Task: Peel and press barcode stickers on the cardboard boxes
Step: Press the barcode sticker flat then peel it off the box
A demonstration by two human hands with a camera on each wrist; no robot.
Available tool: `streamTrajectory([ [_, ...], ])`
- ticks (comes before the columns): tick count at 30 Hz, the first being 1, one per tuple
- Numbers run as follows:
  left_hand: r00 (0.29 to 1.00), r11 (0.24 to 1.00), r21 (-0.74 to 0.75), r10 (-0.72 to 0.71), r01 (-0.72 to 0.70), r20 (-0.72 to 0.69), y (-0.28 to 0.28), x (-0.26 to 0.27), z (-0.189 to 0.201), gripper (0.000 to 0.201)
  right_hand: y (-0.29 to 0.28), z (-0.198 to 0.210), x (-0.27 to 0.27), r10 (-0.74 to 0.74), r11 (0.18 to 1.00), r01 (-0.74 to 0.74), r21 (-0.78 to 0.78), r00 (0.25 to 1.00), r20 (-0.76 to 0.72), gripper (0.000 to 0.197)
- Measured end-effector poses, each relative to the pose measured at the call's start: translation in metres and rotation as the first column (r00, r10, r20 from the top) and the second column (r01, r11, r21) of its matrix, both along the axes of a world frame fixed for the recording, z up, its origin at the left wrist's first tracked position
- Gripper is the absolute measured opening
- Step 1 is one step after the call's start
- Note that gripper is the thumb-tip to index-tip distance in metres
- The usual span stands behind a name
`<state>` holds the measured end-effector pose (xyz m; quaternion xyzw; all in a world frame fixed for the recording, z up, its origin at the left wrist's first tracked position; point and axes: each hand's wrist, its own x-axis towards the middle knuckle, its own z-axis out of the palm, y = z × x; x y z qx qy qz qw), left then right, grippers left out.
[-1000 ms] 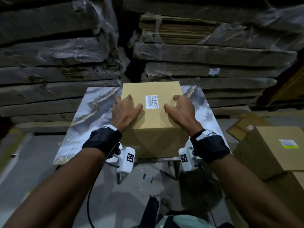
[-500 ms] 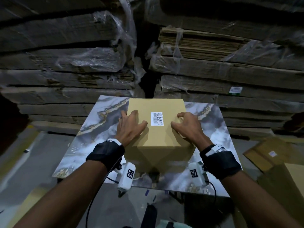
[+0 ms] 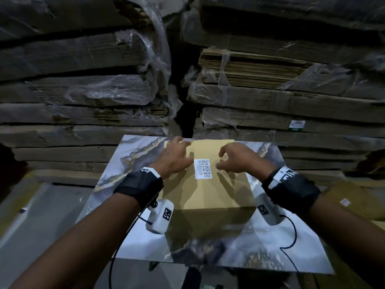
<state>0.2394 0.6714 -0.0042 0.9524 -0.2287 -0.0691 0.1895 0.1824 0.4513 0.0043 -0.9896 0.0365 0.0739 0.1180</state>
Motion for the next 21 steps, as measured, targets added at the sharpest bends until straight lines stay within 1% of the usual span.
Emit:
streamTrajectory([
  [1,0.999,1.0,0.004,-0.031,0.031,-0.024,0.001,0.003,0.0,0.058,0.005,0.001,0.004,0.064,0.997,-0.064,-0.039,0.998,-0.001,0.048],
  [3,0.995,0.997,0.018,-0.07,0.072,-0.073,0.004,0.007,-0.002,0.056,0.016,0.002,0.012,0.166,0.984,-0.166,-0.067,0.986,-0.009,0.047],
  [6,0.991,0.995,0.004,-0.101,0.102,-0.089,0.012,0.008,-0.01,0.048,0.028,-0.001,0.02,0.257,0.962,-0.258,-0.09,0.966,-0.025,0.047],
  [8,0.987,0.991,-0.01,-0.134,0.134,-0.09,0.019,0.006,-0.018,0.05,0.035,-0.004,0.022,0.316,0.94,-0.316,-0.132,0.949,-0.019,0.036],
  [10,0.984,0.987,-0.033,-0.158,0.155,-0.083,0.023,0.006,-0.027,0.055,0.042,-0.008,0.022,0.345,0.924,-0.34,-0.176,0.939,-0.007,0.014],
  [11,0.983,0.985,-0.051,-0.169,0.165,-0.075,0.024,0.008,-0.031,0.056,0.045,-0.008,0.021,0.337,0.924,-0.331,-0.193,0.941,-0.003,0.01],
  [13,0.981,0.983,-0.044,-0.182,0.179,-0.068,0.023,0.008,-0.037,0.057,0.05,-0.009,0.02,0.279,0.939,-0.274,-0.207,0.96,-0.002,0.016],
  [16,0.979,0.982,0.049,-0.178,0.183,-0.096,0.02,0.006,-0.034,0.06,0.055,-0.008,0.018,0.19,0.962,-0.185,-0.202,0.982,0.006,0.027],
  [21,0.967,0.969,0.132,-0.182,0.207,-0.18,0.014,0.013,-0.027,0.068,0.06,-0.006,0.019,0.082,0.987,-0.08,-0.136,0.997,0.004,0.043],
])
